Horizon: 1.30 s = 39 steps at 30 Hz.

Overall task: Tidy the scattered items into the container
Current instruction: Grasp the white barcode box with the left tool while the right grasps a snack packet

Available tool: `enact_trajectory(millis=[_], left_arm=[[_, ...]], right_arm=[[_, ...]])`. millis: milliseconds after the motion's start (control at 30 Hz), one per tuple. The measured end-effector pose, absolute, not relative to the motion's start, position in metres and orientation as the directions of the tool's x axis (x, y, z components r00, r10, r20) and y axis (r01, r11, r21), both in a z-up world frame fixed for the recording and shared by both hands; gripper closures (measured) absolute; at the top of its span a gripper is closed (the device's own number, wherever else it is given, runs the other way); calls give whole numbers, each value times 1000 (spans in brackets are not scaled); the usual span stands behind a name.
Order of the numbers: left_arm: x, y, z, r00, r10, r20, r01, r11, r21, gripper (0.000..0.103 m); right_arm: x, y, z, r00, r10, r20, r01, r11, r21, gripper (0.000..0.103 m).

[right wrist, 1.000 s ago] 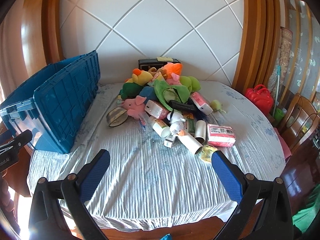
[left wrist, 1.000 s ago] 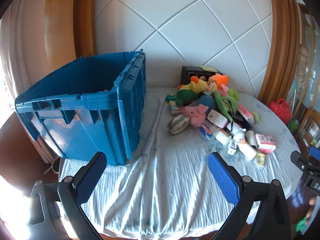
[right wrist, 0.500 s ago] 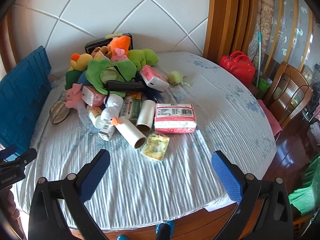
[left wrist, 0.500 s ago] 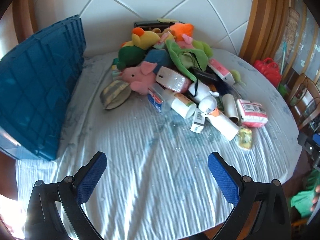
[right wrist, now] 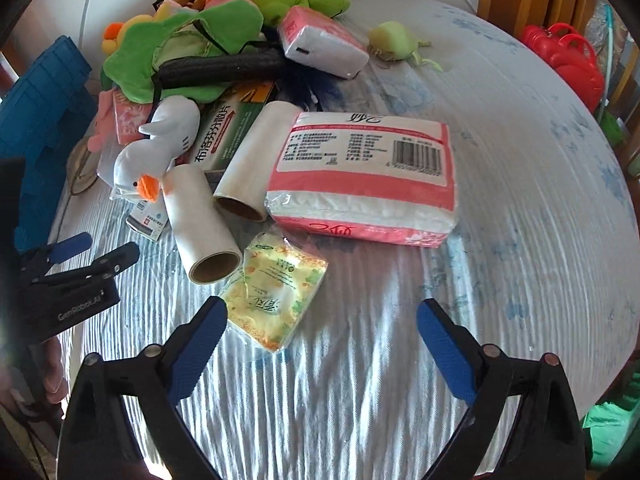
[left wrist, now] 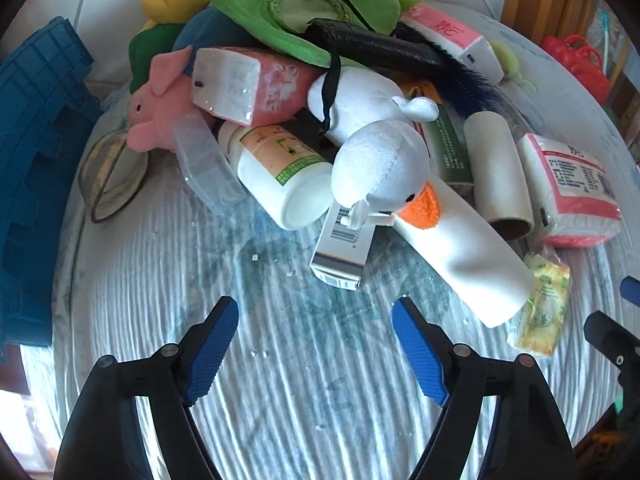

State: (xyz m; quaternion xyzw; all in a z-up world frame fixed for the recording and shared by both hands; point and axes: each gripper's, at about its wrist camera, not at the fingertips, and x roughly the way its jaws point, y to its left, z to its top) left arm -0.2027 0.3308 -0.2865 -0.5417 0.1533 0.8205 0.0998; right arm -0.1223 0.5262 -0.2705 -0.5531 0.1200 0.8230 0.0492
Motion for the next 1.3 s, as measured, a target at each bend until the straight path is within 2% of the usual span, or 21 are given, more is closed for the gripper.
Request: enact_trajectory(millis=[67,300,400,467,567,600,667,733,833,900,933,967,1033,1100,1167,1300], left_arm=[[-210,337,-293,-394,-8,-919,-344,-926,156,22],[-224,343,-314,-374,28,-927,-395,-909,132,22],[-220,338,-317,-369,63,-927,-404,-909,99,31],[-218,334,-319,-366,87,-926,-410,-909,77,41],[-215,329,-322,-361,122,-924,-420,-907,44,41],[-214,327,-323,-360,134,-923,-423,-906,33,38],[-213,324,-326,-368,133,-920,-421,-906,37,19],[-214,319,-329,-371,127,-920,-407,-913,38,10],[-214,312,-333,-352,147,-924,-386,-923,0,8],[-209,313,-332,-354,162,-921,-406,-914,-4,15],[-205,315,-331,-356,171,-919,-422,-907,-5,25],[-201,316,-330,-358,180,-916,-437,-899,-6,43],[-192,318,-327,-356,195,-914,-460,-888,-10,73],[-184,315,-326,-350,203,-914,-469,-883,-17,73],[-176,312,-324,-344,212,-915,-477,-878,-24,73],[-165,295,-308,-363,251,-897,-492,-870,-44,74]], right_arm=[[-128,522,-277,-368,-62,-928,-219,-964,151,37],[-138,503,-298,-324,-35,-945,-308,-941,141,38],[-142,494,-307,-308,-6,-951,-330,-937,113,37],[-145,484,-308,-303,36,-952,-313,-948,63,36],[-145,473,-308,-298,53,-953,-304,-952,42,36],[-145,471,-308,-298,55,-953,-307,-951,41,36],[-143,468,-308,-298,62,-953,-322,-946,39,35],[-142,465,-309,-299,72,-951,-326,-945,31,32],[-138,462,-308,-305,77,-949,-329,-944,29,32],[-136,460,-307,-310,96,-946,-322,-947,9,40],[-134,460,-306,-315,107,-943,-319,-948,-1,50],[-133,460,-305,-317,109,-942,-322,-947,-1,58],[-128,461,-302,-318,104,-942,-333,-943,9,64],[-124,460,-300,-316,113,-942,-347,-938,3,69],[-118,458,-296,-318,118,-941,-362,-932,5,78],[-107,451,-280,-341,132,-931,-379,-925,8,81]])
